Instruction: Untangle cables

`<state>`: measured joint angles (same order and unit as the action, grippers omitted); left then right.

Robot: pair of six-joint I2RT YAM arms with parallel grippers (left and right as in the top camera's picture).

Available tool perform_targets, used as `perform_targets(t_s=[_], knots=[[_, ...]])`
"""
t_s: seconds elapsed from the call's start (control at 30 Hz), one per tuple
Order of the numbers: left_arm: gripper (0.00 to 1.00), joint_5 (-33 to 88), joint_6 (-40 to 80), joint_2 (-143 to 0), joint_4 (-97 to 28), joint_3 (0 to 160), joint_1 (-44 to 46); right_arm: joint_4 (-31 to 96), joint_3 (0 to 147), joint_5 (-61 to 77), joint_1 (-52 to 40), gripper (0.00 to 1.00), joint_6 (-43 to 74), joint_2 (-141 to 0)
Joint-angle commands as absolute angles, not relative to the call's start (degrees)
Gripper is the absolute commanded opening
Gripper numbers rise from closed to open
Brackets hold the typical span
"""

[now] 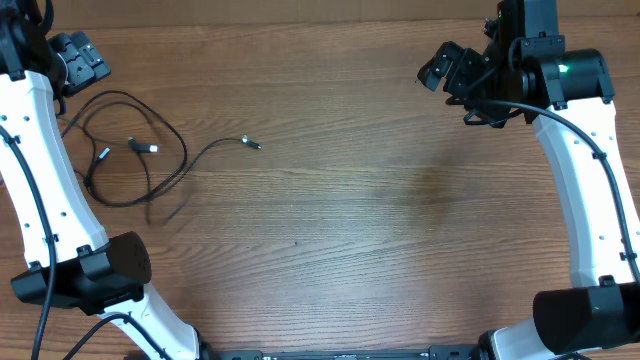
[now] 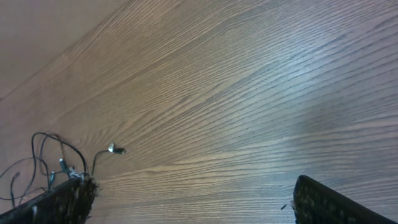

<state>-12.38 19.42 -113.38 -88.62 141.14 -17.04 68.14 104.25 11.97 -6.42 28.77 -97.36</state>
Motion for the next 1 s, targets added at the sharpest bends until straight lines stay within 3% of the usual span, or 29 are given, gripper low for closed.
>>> perform_targets(t_s=[0.0, 0.4, 0.6, 0.97], knots=[[0.99, -12.0, 19.9, -111.2, -88.7, 141.6, -17.6, 67.9, 105.0, 11.4, -6.3, 1.0, 27.9, -97.3], [1.0, -0.1, 18.8, -99.6, -90.1, 141.6, -17.6, 68.3, 105.0, 11.4, -6.3, 1.0, 24.9, -97.3], [1.0, 10.2, 10.4, -95.9, -93.9, 141.6, -16.3, 69.2, 105.0, 11.4, -6.3, 1.0, 23.4, -96.6], [1.0, 7.7, 12.3, -84.3, -96.8, 141.2, -6.2, 72.1, 105.1, 11.4, -6.3, 1.0, 19.2, -90.5]])
